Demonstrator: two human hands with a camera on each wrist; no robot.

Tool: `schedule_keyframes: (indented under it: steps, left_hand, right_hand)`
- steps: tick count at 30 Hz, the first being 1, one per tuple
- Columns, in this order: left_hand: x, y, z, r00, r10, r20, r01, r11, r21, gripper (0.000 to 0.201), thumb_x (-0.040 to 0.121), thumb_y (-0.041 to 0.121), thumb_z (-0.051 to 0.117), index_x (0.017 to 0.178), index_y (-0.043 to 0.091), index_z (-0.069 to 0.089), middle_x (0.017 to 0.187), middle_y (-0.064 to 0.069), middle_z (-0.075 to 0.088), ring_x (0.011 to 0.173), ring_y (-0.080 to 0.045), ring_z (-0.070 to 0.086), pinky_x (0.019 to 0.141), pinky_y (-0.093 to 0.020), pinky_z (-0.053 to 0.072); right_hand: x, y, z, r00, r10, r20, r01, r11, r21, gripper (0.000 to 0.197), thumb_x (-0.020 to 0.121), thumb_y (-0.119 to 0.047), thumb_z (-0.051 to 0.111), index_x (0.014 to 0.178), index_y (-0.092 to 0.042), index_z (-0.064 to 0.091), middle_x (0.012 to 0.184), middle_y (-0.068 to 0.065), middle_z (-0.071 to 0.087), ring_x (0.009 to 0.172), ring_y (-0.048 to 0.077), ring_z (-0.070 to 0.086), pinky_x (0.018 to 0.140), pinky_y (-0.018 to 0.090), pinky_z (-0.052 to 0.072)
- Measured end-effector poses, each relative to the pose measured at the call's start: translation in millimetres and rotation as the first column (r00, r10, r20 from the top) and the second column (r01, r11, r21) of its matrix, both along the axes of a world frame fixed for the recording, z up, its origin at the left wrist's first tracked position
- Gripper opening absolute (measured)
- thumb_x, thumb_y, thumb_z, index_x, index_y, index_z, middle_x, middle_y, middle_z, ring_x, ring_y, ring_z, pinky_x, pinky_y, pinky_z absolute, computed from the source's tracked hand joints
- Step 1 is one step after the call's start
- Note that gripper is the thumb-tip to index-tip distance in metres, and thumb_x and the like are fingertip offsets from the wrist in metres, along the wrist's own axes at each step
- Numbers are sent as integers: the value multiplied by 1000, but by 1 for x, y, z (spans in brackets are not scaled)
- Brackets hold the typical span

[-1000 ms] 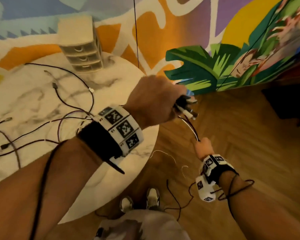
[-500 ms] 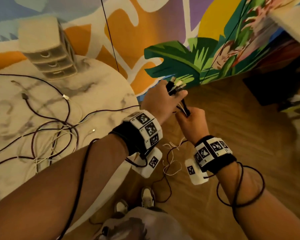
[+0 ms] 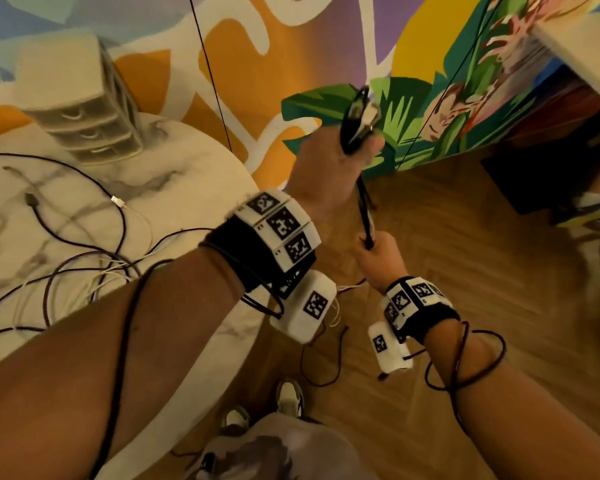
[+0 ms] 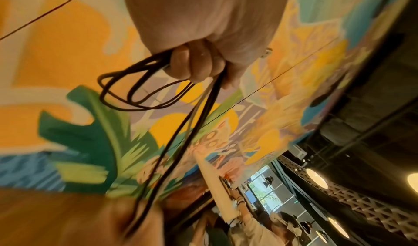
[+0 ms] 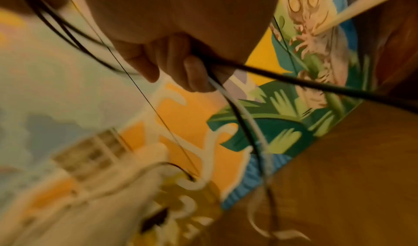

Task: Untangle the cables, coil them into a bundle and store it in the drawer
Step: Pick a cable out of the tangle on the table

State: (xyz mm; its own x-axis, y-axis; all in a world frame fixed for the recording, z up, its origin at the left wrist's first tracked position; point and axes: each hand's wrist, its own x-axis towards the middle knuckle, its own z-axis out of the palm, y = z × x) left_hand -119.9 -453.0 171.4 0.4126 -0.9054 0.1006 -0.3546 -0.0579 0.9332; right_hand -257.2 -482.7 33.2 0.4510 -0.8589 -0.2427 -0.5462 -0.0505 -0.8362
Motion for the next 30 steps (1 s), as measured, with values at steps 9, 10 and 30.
schedule_keyframes:
  steps: [9,10,30]
  left_hand:
    - [24,-12,41,988,51,144,4,933,-360,28,91,25,59,63,27,52,53,12,45,51,-5,41,56,-25,35]
    - [25,-13,42,989,56,140,0,926,-377,28,91,25,59,63,27,52,53,12,45,51,-4,42,56,-25,36]
    - [4,-2,-79,861,-334,383,203,917,343,22,93,40,52,90,20,61,81,1,63,79,-20,61,66,-31,44]
  right_hand:
    - [-17,-92,5,851,-523,48,518,821,-240,29,96,-23,45,116,-17,66,87,3,60,78,22,55,70,34,43]
    - [-15,-92,5,836,-543,82,546,805,-233,29,96,-21,46,117,-16,66,90,2,61,81,21,57,73,34,45]
    - [-1,-23,5,998,58,-32,-60,995,-74,29,99,-30,43,76,-17,54,69,-4,53,58,9,48,55,26,37]
